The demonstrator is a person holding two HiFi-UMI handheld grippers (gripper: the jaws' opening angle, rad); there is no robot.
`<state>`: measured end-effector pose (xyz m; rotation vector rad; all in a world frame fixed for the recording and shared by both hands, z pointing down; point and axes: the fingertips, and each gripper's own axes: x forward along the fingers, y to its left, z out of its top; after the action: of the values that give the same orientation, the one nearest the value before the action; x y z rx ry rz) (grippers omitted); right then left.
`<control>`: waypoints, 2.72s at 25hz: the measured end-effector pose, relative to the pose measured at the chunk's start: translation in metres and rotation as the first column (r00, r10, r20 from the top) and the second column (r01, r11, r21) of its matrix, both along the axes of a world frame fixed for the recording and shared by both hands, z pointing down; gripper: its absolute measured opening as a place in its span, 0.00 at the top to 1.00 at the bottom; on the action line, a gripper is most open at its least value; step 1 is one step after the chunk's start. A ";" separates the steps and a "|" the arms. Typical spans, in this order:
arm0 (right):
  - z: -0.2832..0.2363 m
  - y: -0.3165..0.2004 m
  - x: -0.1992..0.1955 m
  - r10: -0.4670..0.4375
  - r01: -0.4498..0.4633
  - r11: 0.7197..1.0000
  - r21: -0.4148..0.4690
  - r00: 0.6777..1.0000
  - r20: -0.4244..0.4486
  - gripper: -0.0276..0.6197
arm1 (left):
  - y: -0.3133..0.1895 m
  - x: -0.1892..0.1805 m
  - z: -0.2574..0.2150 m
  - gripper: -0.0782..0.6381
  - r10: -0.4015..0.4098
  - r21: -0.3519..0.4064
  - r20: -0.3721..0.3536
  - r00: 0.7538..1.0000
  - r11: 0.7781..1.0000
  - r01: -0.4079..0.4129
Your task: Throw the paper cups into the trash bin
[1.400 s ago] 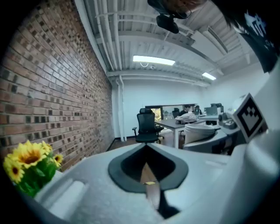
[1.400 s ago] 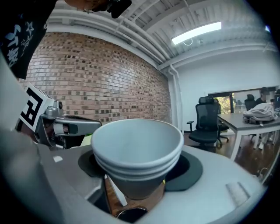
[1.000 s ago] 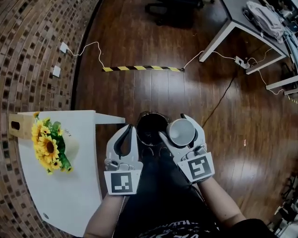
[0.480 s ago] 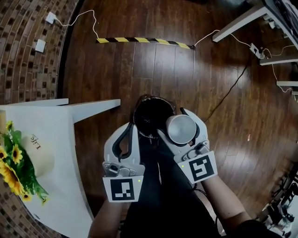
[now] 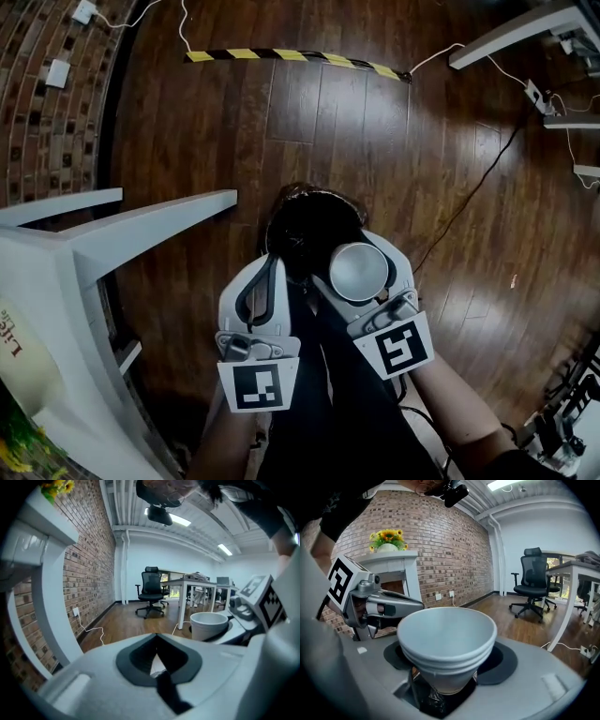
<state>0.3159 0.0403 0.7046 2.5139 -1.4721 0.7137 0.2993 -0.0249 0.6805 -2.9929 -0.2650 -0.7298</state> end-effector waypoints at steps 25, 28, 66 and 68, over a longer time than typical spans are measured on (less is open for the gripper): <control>0.174 0.015 -0.039 -0.073 0.104 0.983 -0.149 0.977 0.198 0.42 | 0.034 -0.021 0.193 0.88 0.011 -0.094 0.285 0.958 0.995 0.017; 0.189 0.015 -0.044 -0.055 0.095 0.980 -0.175 0.974 0.221 0.41 | 0.034 -0.023 0.203 0.88 0.013 -0.092 0.305 0.952 0.996 0.015; 0.074 -0.001 0.003 -0.031 0.055 0.989 -0.136 0.984 0.174 0.40 | 0.016 0.020 0.079 0.88 -0.030 0.004 0.132 0.991 1.000 0.030; 0.049 -0.007 0.010 -0.036 0.053 0.992 -0.117 0.989 0.146 0.41 | 0.011 0.028 0.054 0.88 -0.047 0.010 0.097 0.994 0.999 0.046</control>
<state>0.3262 0.0338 0.7539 2.3766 -1.4762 0.9636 0.3277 -0.0137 0.7340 -2.9705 -0.1962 -0.8802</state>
